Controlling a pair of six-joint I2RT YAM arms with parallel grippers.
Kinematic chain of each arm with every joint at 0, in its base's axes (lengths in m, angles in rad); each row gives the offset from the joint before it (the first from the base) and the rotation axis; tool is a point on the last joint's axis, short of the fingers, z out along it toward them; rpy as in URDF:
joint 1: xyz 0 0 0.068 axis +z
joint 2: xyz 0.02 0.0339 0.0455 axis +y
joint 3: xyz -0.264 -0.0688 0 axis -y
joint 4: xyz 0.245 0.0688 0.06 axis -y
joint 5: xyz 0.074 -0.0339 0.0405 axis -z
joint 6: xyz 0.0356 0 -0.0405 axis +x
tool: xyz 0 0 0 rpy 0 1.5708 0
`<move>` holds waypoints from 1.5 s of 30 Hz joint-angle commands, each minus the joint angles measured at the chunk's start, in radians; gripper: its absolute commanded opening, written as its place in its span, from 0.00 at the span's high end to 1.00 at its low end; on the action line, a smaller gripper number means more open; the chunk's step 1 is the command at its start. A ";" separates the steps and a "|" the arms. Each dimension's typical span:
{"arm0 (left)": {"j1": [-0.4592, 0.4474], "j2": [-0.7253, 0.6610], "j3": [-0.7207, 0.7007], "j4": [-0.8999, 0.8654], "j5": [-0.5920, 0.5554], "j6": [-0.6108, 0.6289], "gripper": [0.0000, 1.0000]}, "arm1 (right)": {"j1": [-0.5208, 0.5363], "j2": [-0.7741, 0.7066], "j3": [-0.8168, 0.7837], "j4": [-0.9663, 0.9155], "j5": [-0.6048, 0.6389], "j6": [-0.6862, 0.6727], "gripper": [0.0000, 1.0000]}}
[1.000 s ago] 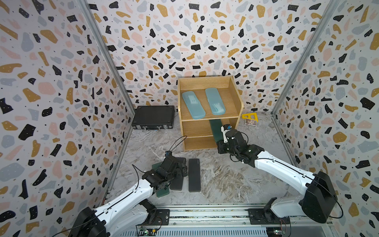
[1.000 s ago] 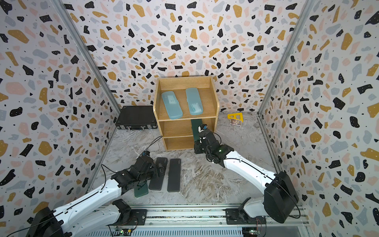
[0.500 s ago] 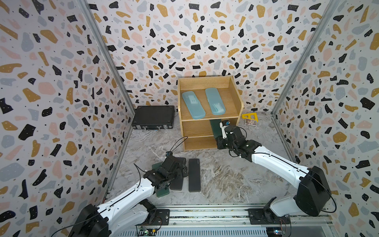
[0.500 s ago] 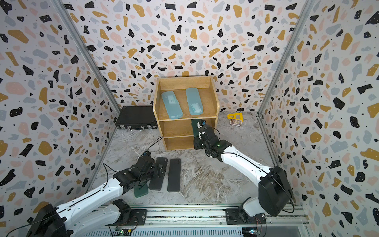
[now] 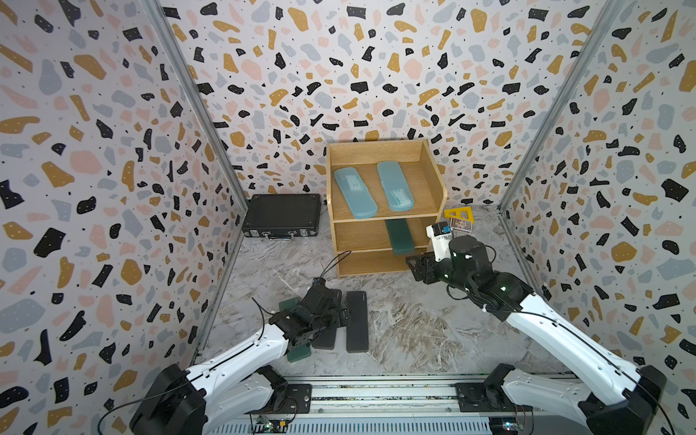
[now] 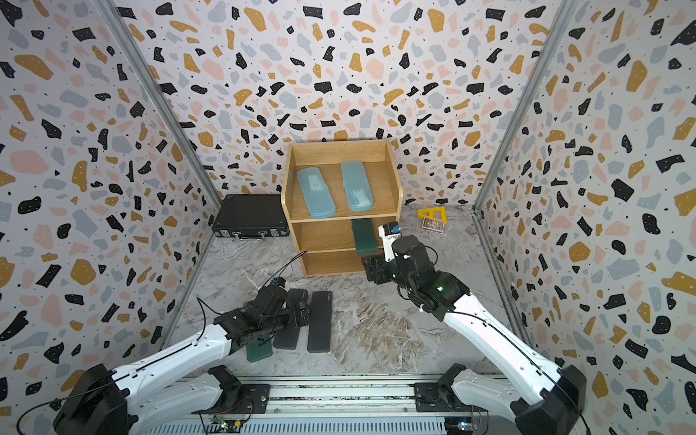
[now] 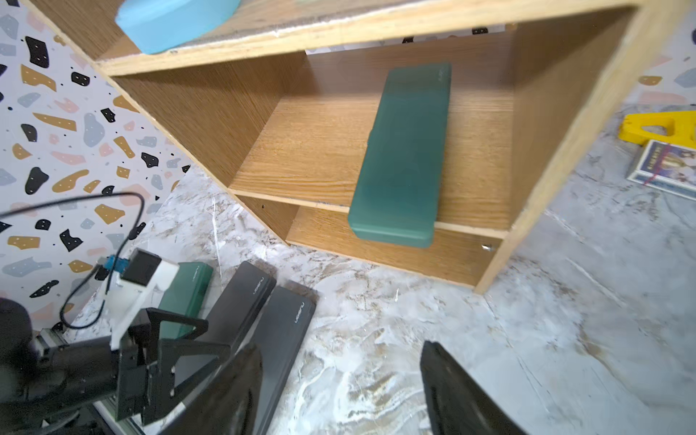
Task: Place the pencil cases on the shelf according to color
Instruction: Place the pencil case on the shelf, then move the pencil case to the center of the board.
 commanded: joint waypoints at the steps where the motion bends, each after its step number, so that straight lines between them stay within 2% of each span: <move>1: -0.024 0.010 0.012 0.078 0.011 -0.015 0.00 | -0.003 -0.080 -0.052 -0.143 0.041 -0.001 0.26; 7: -0.069 0.135 0.069 0.080 -0.033 -0.009 0.00 | -0.002 -0.224 -0.159 -0.244 0.089 0.017 0.19; 14: -0.086 0.169 0.090 0.118 -0.040 -0.018 0.00 | -0.003 -0.347 -0.262 -0.306 0.090 0.044 0.16; 30: -0.251 0.425 0.202 0.200 -0.122 -0.135 0.00 | -0.003 -0.413 -0.288 -0.355 0.106 0.042 0.15; 37: -0.308 0.595 0.341 0.225 -0.136 -0.178 0.00 | -0.003 -0.428 -0.285 -0.361 0.130 0.048 0.15; 41: -0.315 0.573 0.373 0.139 -0.217 -0.175 0.00 | -0.003 -0.439 -0.278 -0.366 0.146 0.049 0.14; 45: -0.316 0.466 0.370 -0.019 -0.272 -0.088 0.00 | -0.003 -0.442 -0.288 -0.365 0.145 0.058 0.13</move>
